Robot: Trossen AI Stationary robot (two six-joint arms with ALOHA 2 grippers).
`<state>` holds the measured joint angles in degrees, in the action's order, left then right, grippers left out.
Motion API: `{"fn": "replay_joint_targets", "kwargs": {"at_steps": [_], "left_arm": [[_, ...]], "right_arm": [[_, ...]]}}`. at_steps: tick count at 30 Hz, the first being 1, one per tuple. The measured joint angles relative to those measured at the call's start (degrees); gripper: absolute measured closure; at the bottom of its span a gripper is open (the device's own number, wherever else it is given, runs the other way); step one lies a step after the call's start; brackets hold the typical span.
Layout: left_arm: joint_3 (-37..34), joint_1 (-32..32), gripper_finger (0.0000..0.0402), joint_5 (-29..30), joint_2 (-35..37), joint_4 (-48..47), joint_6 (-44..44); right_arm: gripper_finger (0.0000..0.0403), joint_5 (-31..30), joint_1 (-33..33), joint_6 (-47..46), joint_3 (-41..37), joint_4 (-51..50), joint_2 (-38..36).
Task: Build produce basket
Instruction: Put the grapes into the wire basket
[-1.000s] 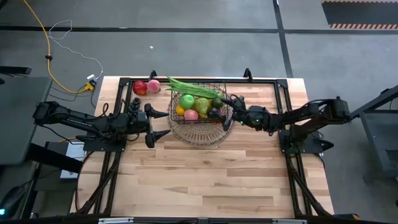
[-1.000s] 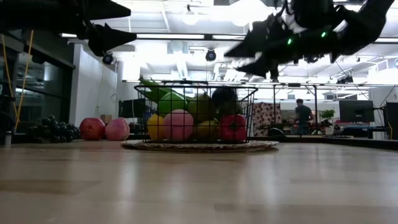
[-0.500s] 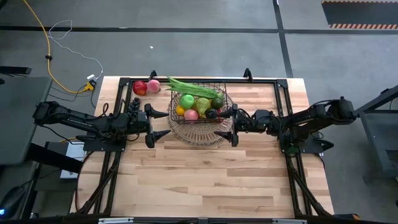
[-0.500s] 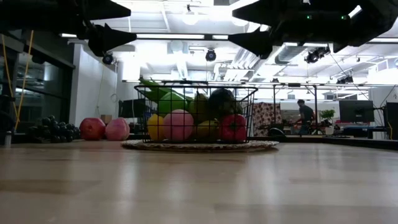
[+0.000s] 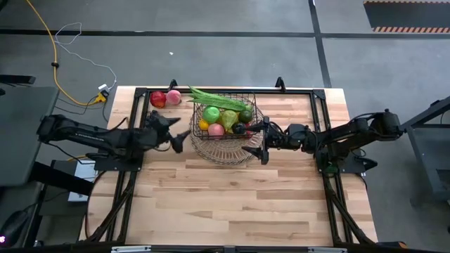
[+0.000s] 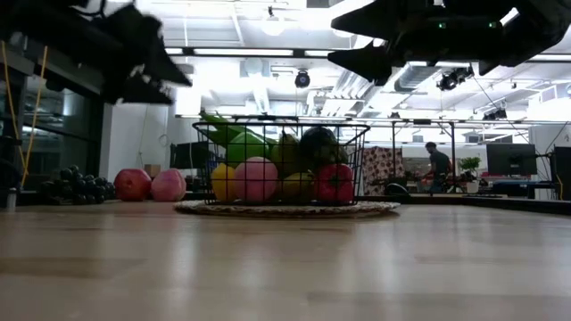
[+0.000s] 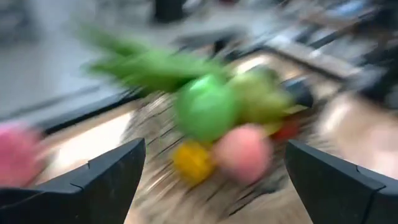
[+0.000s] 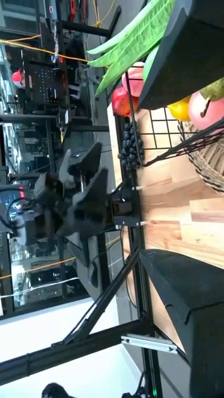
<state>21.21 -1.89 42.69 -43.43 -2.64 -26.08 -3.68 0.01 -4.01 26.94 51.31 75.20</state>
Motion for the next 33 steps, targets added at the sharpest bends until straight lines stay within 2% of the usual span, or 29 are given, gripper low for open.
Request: {"fn": "replay_joint_targets", "kwargs": {"at_steps": [3, 5, 10, 16, 20, 25, 33], "left_arm": [[4.9, -3.4, 0.0036, 1.6, -3.9, -17.8, -12.3], [6.3, -6.1, 0.0036, 2.1, -6.7, -26.5, -19.1], [6.5, -14.3, 0.0037, 3.0, -14.3, -38.4, -28.1], [6.5, -20.0, 0.0037, 5.4, -21.0, -39.1, -29.3], [6.5, -21.1, 0.0037, 8.7, -23.7, -39.4, -30.8], [6.1, -21.1, 0.0037, 9.6, -26.8, -39.8, -33.8], [1.3, -22.7, 0.0037, 8.7, -28.7, -43.0, -47.8]], "right_arm": [[0.0029, -0.2, 0.0, 0.0, 0.0, 0.0, 0.0], [0.0029, -0.2, 0.0, 0.0, 0.0, 0.0, 0.0], [0.0029, -0.2, 0.0, -0.4, 0.0, -0.1, 0.0], [0.0029, -1.5, 0.0, -0.5, 0.0, -0.9, 0.0], [0.0029, -2.5, 0.0, -0.5, 0.0, -1.1, 0.0], [0.0029, -2.6, 0.0, -1.3, 0.0, -1.1, 0.0], [0.0029, -2.7, 0.0, -1.5, 0.0, -0.9, 0.0]]}}
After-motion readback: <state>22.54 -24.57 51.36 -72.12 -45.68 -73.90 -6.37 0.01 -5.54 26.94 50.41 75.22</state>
